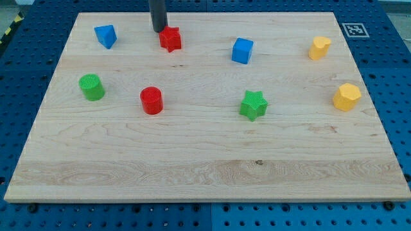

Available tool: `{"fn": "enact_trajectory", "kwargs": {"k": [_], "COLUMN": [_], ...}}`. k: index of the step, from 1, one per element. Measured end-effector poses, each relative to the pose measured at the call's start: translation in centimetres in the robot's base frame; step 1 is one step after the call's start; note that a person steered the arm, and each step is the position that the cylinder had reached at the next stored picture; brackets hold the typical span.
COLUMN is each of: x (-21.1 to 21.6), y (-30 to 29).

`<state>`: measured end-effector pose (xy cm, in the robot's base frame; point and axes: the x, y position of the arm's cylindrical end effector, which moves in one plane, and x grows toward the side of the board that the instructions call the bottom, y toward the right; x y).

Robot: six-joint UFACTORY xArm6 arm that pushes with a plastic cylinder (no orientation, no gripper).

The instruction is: Slide the red star close to the blue cube

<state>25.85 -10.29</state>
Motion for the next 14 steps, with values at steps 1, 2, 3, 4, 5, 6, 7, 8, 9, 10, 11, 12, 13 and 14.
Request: {"fn": "enact_trajectory", "kwargs": {"k": [1, 2, 3, 4, 5, 6, 7, 8, 9, 10, 11, 12, 13, 14], "x": [1.2, 3.0, 3.1, 3.9, 6.4, 6.8, 6.8, 6.6, 3.9, -0.1, -0.9, 0.7, 2.8, 4.7], "y": [0.1, 2.3, 2.4, 0.4, 2.6, 9.0, 9.8, 4.0, 0.2, 0.0, 2.6, 4.8, 6.2, 6.7]}}
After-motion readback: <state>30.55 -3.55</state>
